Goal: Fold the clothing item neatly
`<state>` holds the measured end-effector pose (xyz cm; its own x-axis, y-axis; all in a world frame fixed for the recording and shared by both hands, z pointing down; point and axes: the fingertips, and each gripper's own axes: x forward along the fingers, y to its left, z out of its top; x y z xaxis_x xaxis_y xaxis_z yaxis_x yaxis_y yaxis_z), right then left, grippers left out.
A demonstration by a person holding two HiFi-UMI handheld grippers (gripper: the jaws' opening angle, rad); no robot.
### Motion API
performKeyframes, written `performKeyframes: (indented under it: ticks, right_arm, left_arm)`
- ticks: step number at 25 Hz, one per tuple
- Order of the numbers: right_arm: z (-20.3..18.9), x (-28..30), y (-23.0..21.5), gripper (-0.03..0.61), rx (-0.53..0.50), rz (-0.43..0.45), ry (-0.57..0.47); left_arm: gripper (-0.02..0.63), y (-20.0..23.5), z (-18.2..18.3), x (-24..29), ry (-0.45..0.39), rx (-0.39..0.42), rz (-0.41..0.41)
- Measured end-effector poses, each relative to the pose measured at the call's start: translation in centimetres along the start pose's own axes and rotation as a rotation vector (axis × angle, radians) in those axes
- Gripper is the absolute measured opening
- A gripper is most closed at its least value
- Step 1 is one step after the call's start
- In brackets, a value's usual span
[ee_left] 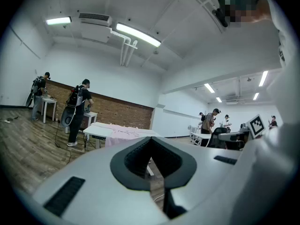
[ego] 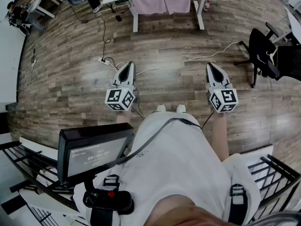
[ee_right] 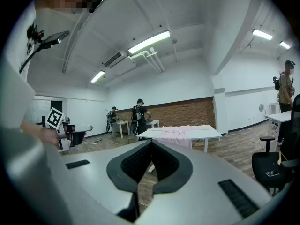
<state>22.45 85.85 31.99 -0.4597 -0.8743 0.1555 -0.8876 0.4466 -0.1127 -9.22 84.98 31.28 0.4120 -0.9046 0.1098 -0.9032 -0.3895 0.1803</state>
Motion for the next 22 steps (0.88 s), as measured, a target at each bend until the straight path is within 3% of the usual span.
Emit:
performKeyframes:
  ticks: [22]
  right_arm:
    - [-0.1,-0.7,-0.2,0.002,-0.002,0.012,-0.004]
  left_arm:
    - [0.002,-0.9,0.1,-0.4,-0.011,0.004,0.01]
